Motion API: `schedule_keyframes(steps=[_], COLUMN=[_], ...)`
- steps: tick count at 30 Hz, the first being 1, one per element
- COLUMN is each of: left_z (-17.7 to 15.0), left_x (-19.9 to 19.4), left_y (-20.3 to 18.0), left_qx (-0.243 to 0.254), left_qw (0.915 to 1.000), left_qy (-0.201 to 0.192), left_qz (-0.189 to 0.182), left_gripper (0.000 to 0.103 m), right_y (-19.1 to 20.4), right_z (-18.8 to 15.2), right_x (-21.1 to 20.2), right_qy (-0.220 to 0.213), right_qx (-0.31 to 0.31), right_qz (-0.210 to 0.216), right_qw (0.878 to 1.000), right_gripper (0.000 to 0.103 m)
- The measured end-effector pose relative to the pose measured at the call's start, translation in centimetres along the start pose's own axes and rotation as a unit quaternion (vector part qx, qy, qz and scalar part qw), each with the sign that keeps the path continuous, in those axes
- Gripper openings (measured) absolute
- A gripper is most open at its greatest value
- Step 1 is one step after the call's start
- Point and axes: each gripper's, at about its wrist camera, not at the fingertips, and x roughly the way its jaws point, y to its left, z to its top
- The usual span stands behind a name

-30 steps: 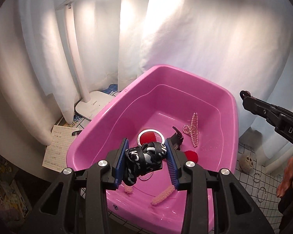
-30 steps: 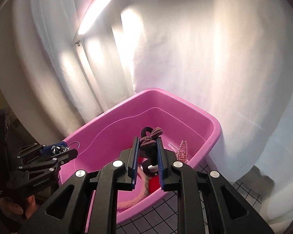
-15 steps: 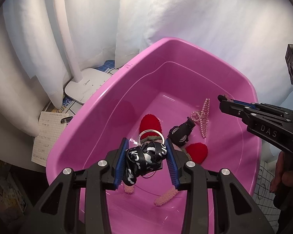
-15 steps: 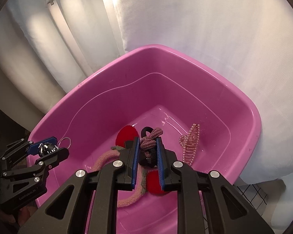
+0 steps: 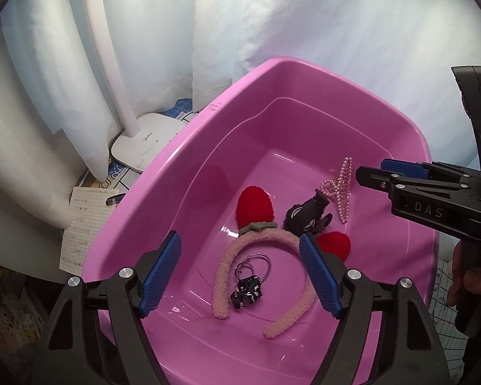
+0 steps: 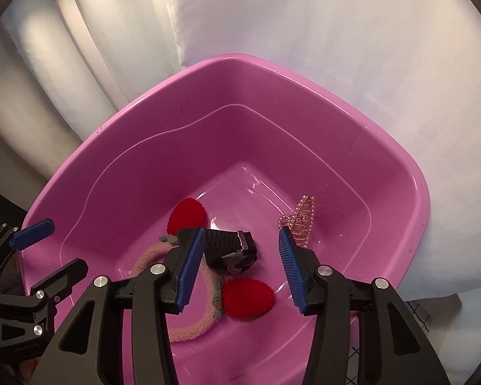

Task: Organize jewelry
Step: 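Withdraw both tools from the tub back toward the table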

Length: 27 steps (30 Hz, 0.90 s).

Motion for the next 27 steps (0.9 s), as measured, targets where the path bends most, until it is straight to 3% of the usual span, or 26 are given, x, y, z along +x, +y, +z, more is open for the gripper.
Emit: schedule_keyframes(steps=[13,17,27], left_z=[-0.6,-0.7,-1.1], left_x=[-0.7,-1.1,-2.4], left_y=[0.2,0.1,0.3], left_qx=[-0.007,-0.006,-0.006], left_qw=[1.0000,1.0000,0.9998], left_qy=[-0.002,-0.005,-0.020], left_qz=[0.002,0.001,0.000], left_gripper=[0.085,0.090,0.095], right_y=[-0.2,-0.1,0.5], right_z=[-0.3,-0.3,-0.2], right_x=[0.1,-0.1,-1.7], right_qy=[-0.007,-0.010,-0.017], right_qx=[0.008,0.008,0.014], right_qz=[-0.001,-0.002,-0.006], right_qw=[1.000,1.000,1.000], right_gripper=[0.051,0.059,0.065])
